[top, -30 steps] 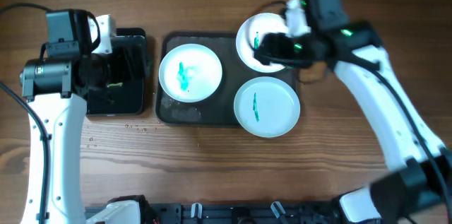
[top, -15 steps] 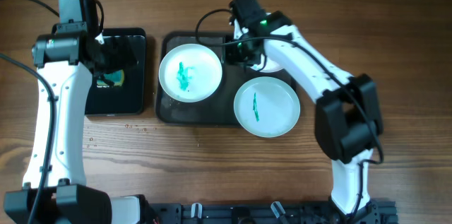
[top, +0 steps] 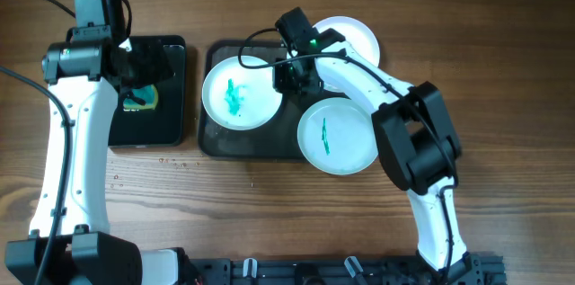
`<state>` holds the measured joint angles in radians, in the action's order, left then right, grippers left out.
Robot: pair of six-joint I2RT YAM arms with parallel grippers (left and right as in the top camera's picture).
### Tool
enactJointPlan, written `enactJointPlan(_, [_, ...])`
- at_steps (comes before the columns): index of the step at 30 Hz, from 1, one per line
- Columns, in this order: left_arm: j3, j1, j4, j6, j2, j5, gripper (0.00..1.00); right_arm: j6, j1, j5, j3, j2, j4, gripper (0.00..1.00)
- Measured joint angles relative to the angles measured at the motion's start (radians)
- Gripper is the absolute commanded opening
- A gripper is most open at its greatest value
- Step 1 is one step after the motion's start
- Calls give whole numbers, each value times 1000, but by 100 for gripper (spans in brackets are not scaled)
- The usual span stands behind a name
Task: Clean dirty plates on tray and stack at the side
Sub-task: 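Reach left gripper to sponge and right gripper to left white plate rim, then grasp the green-yellow sponge with left gripper and lift it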
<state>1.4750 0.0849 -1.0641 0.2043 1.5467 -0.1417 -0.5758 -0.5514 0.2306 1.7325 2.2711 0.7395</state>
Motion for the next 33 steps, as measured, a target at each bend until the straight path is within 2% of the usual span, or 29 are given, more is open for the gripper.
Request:
enactJointPlan(1, [0,0,4,0,0,0,100,0,0,0,0,5,-1,15])
enactJointPlan(3, [0,0,11,0,1,0,100,0,-3,0,0,13,-2,4])
enactJointPlan(7, [0,6,23,0,19,0,100,-7,-3,4,2,16,-5,4])
enactJointPlan(10, [0,28,34,-1,59,-1,96,-7,-3,4,2,16,-5,4])
enactJointPlan(13, [0,51,57,-21,109,-2,85,-7,-3,4,2,16,-4,4])
enactJointPlan(17, [0,85,100,-49,183,-3,75,-7,-4,4,2,16,-4,4])
enactJointPlan(19, [0,110,137,-69,220,12,65,-7,-4,4,2,16,-5,4])
enactJointPlan(25, [0,151,210,-122,324,53,54,-7,-3,4,2,16,-4,4])
enactJointPlan(28, [0,152,257,-139,383,63,43,-7,-3,4,2,16,-5,4])
enactJointPlan(33, [0,152,346,-185,457,65,36,-7,-4,4,2,16,-5,5])
